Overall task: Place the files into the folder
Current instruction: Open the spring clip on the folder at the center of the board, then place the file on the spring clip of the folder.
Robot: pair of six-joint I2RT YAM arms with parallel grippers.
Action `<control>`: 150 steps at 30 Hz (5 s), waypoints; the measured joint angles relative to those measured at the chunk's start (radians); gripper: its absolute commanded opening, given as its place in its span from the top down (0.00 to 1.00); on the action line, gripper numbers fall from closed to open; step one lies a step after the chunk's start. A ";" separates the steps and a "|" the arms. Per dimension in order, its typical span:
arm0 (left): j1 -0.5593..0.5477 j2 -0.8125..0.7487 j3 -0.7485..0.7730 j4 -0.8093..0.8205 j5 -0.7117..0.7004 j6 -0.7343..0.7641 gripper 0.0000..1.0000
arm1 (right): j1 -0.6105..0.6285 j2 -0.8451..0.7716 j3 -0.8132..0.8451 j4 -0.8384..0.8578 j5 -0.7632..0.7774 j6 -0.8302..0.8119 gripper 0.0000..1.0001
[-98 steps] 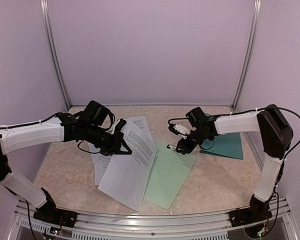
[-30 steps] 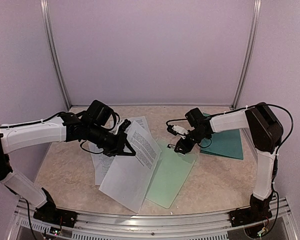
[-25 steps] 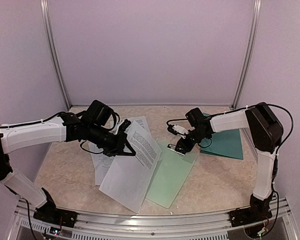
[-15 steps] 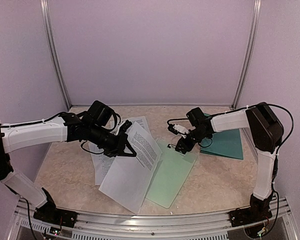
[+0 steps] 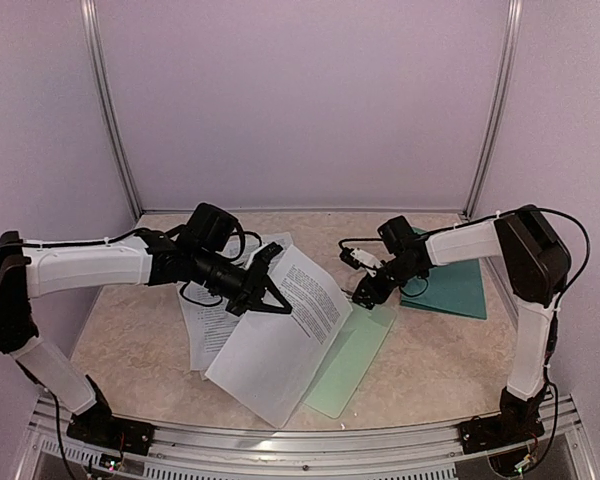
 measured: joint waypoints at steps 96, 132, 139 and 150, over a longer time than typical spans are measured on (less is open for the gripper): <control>0.089 0.740 0.443 -0.162 0.208 0.186 1.00 | -0.043 0.001 0.023 -0.126 -0.156 0.105 1.00; 0.085 0.777 0.496 -0.204 0.232 0.187 1.00 | -0.043 0.001 0.015 -0.117 -0.161 0.112 1.00; 0.083 0.777 0.507 -0.257 0.225 0.217 1.00 | -0.043 0.001 0.015 -0.117 -0.161 0.112 1.00; 0.084 0.777 0.580 -0.320 0.206 0.224 1.00 | -0.043 0.001 0.015 -0.117 -0.160 0.113 1.00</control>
